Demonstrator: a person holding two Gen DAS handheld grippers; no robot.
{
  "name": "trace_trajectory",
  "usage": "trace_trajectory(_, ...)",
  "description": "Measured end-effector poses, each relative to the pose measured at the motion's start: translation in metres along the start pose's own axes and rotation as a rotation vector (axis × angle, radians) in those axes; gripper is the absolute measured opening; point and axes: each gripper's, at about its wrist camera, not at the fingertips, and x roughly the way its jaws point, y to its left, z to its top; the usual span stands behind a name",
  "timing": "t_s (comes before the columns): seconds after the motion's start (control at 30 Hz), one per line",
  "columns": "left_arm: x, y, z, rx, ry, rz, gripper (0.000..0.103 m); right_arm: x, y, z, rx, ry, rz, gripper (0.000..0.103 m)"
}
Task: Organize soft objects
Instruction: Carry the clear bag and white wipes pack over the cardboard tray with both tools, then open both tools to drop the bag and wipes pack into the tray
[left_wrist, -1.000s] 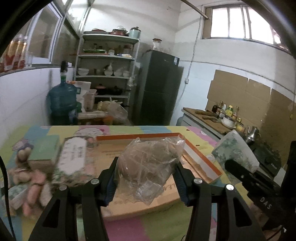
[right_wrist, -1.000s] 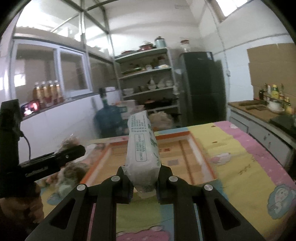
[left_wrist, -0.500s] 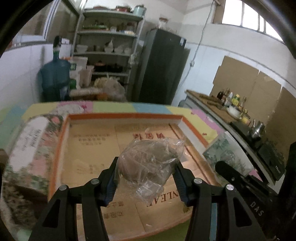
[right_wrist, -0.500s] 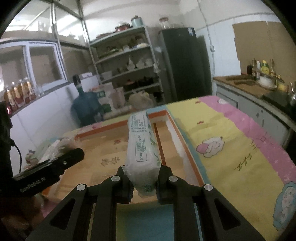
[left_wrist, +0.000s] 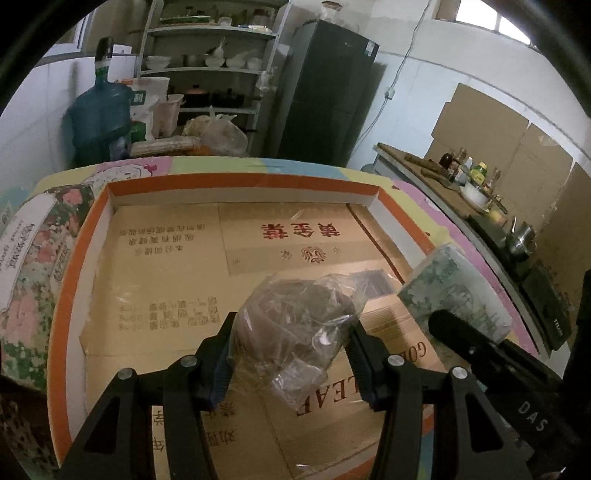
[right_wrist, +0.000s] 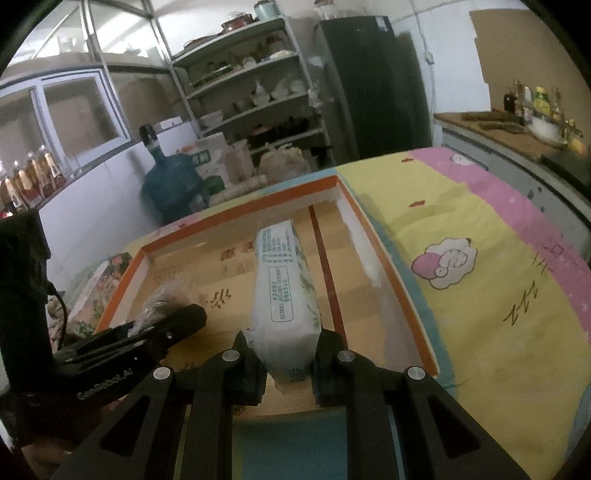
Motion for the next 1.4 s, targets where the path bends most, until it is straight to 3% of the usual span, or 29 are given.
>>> trace_trajectory(0.27,-0.004,-0.004,-0.002,0.015,0.023,-0.012,0.056,-0.001,0.004,-0.001,-0.016,0.004,0.007,0.024)
trace_trajectory(0.37,-0.008,-0.006,-0.003,0.02,0.037,-0.026,0.056,-0.003,0.008,-0.003,-0.026,-0.007,0.009,0.03)
trace_trajectory(0.43,-0.011,-0.005,-0.006,0.015,0.032,-0.028,0.056,-0.006,0.01,-0.005,-0.033,-0.016,0.01,0.039)
trace_trajectory(0.57,-0.02,-0.002,-0.009,-0.008,0.008,-0.055,0.057,-0.011,0.011,-0.007,-0.029,-0.033,0.014,0.041)
trace_trajectory(0.77,-0.041,-0.002,-0.013,0.02,-0.122,-0.064,0.092,-0.025,0.009,-0.008,-0.005,-0.076,0.026,0.041)
trace_trajectory(0.8,-0.043,-0.001,-0.012,0.018,-0.13,-0.069,0.093,-0.027,0.009,-0.009,-0.004,-0.08,0.027,0.042)
trace_trajectory(1.07,-0.06,-0.003,-0.015,0.025,-0.193,-0.095,0.093,-0.055,0.013,-0.015,0.003,-0.145,0.025,0.042)
trace_trajectory(1.23,-0.074,-0.008,-0.017,0.035,-0.194,-0.189,0.093,-0.088,0.023,-0.02,-0.004,-0.238,-0.002,0.042)
trace_trajectory(1.3,-0.081,-0.013,-0.02,0.058,-0.198,-0.175,0.093,-0.103,0.027,-0.022,-0.004,-0.286,-0.012,0.043)
trace_trajectory(1.4,-0.099,-0.019,-0.027,0.1,-0.249,-0.091,0.093,-0.125,0.033,-0.027,-0.008,-0.348,-0.001,0.049)
